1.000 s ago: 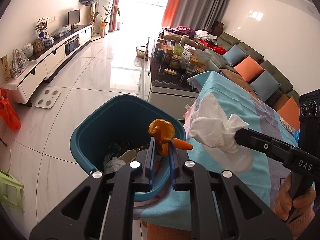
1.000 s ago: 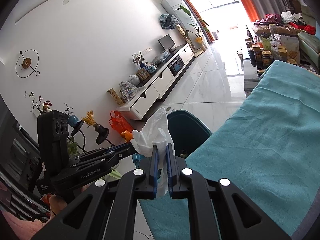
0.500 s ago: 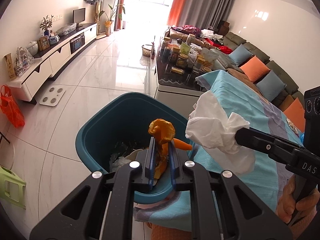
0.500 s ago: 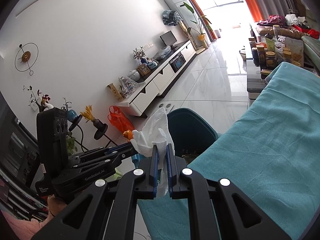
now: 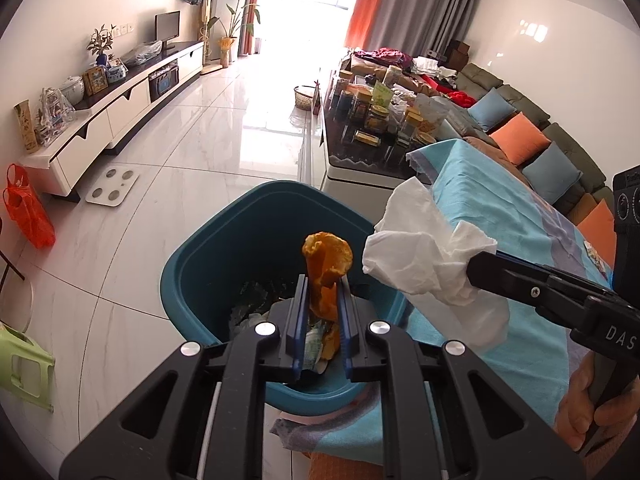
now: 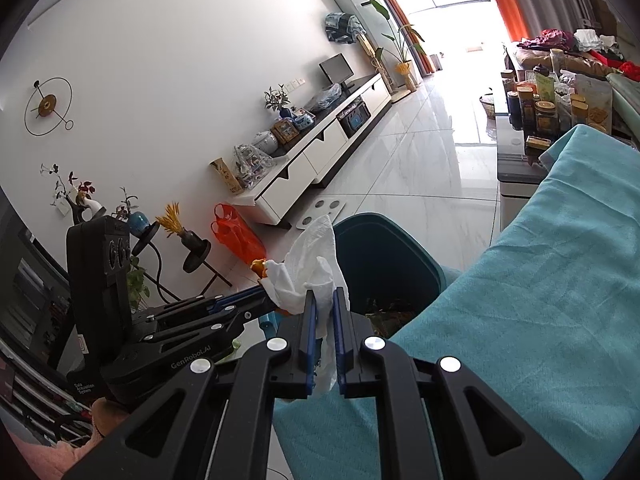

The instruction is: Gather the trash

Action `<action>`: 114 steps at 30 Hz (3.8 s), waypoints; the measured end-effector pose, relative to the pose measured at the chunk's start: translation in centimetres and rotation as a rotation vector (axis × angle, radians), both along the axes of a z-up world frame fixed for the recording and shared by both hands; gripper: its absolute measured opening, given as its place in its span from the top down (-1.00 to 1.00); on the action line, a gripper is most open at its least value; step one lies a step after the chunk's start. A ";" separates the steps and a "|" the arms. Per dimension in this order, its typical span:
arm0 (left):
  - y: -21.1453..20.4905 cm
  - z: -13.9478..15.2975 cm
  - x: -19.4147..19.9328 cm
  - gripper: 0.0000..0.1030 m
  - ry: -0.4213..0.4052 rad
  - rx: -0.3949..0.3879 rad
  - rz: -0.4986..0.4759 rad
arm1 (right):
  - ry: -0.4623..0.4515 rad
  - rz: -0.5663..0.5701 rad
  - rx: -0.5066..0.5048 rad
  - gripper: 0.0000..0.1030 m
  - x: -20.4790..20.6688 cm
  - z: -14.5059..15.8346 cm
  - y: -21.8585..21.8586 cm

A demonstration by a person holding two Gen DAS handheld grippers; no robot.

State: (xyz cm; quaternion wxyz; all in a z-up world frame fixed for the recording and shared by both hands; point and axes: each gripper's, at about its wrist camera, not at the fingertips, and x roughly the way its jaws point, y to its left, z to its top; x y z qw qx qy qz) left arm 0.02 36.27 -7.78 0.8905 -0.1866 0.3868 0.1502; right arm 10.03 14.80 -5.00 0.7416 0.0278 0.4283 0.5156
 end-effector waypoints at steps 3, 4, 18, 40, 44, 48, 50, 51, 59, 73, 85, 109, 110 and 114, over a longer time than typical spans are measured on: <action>0.4 -0.9 0.6 0.72 0.023 0.004 0.010 | 0.008 -0.003 -0.015 0.82 0.0 -0.4 0.7; 0.5 -1.1 0.7 0.71 0.029 0.003 0.013 | 0.009 -0.004 -0.023 0.82 0.0 -0.6 1.0; 1.4 -2.5 1.8 0.29 0.025 0.001 0.041 | 0.031 -0.033 -0.113 0.52 0.9 -2.5 4.0; -7.3 3.6 -3.6 -0.90 -0.246 0.161 -0.036 | -0.321 -0.330 -0.045 -0.87 -3.3 2.6 -11.8; -11.0 4.7 -3.4 -0.90 -0.302 0.184 -0.073 | -0.404 -0.431 -0.073 -0.87 -4.6 3.2 -15.0; -14.9 5.6 -2.8 -0.90 -0.352 0.222 -0.117 | -0.458 -0.528 -0.096 -0.87 -5.9 3.0 -18.5; -16.6 5.9 -2.3 -0.90 -0.371 0.240 -0.133 | -0.490 -0.582 -0.101 -0.87 -6.6 3.0 -20.1; -17.3 6.0 -2.2 -0.90 -0.382 0.248 -0.143 | -0.502 -0.605 -0.103 -0.87 -6.9 2.9 -20.9; -23.6 6.3 -1.8 -0.90 -0.476 0.306 -0.209 | -0.599 -0.721 -0.110 -0.87 -9.3 2.7 -24.9; -27.6 6.0 -2.3 -0.90 -0.533 0.351 -0.233 | -0.625 -0.836 -0.117 -0.87 -10.5 2.4 -28.8; -28.0 6.6 -3.3 -0.90 -0.567 0.373 -0.244 | -0.633 -0.867 -0.102 -0.87 -11.3 2.8 -30.0; -28.3 6.8 -3.0 -0.90 -0.593 0.399 -0.224 | -0.661 -0.906 -0.068 -0.87 -11.4 3.4 -31.3; -28.3 6.8 -3.0 -0.90 -0.595 0.401 -0.225 | -0.663 -0.908 -0.066 -0.87 -11.4 3.4 -31.3; -28.7 6.8 -3.1 -0.90 -0.604 0.412 -0.226 | -0.664 -0.914 -0.059 -0.87 -11.5 3.4 -31.5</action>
